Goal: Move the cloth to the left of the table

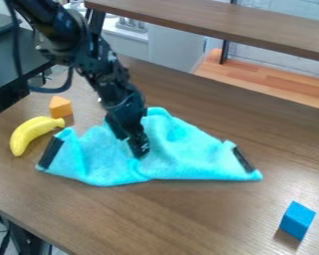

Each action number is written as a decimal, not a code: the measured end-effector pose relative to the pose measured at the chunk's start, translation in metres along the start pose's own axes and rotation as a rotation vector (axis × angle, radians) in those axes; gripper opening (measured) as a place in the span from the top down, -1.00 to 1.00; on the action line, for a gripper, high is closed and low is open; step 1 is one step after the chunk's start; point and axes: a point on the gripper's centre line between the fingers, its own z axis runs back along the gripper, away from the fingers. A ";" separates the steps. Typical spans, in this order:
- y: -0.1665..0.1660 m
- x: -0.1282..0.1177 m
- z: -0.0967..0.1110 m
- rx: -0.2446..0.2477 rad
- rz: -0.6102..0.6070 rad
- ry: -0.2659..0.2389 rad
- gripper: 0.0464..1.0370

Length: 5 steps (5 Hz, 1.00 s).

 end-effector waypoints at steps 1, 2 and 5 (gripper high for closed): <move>-0.002 -0.021 0.004 0.002 -0.035 0.004 -0.92; -0.003 -0.021 0.005 -0.003 -0.037 -0.001 -0.92; 0.052 0.075 -0.019 0.072 0.248 -0.037 -0.93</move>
